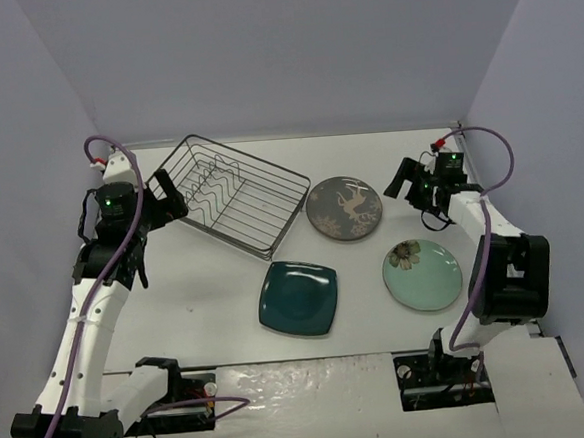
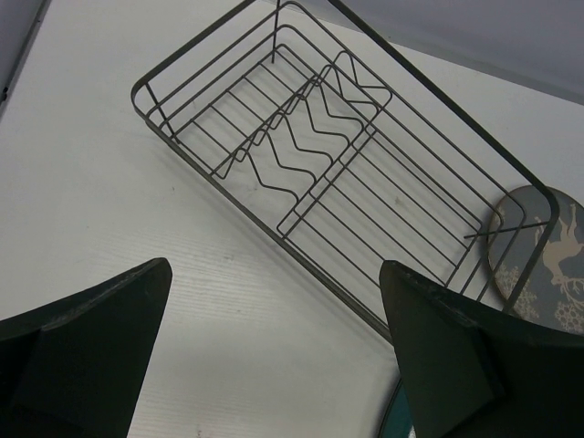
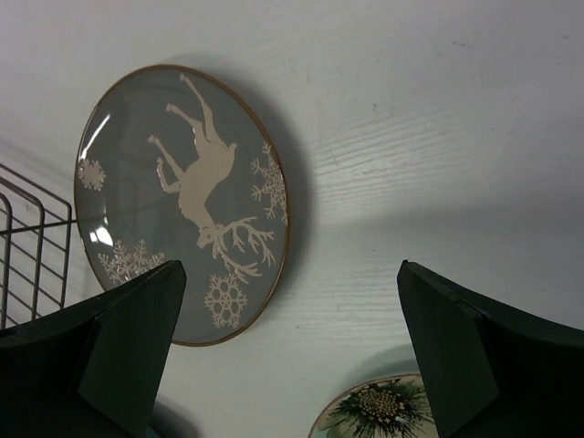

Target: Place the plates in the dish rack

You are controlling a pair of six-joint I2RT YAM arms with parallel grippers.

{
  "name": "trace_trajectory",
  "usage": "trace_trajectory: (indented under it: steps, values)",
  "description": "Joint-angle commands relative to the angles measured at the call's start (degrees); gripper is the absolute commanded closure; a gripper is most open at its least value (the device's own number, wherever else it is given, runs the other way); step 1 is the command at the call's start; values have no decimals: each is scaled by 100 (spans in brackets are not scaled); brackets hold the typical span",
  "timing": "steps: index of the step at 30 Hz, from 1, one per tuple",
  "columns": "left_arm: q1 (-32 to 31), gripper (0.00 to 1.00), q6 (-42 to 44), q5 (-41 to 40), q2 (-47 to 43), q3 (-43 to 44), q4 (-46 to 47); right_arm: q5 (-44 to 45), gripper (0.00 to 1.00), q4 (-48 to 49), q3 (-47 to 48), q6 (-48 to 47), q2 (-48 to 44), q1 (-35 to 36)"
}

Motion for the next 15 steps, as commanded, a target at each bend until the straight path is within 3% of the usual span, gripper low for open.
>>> trace_trajectory:
  steps: [1,10,15]
  values:
    - [-16,3,114,296,58,306,428,-902,0,774,19,-84,346,-14]
    - [-7,3,87,429,135,321,433,-2031,0,1649,-199,246,1303,-83]
    - [-8,3,88,418,66,299,445,-2226,0,1914,-268,412,1604,-83]
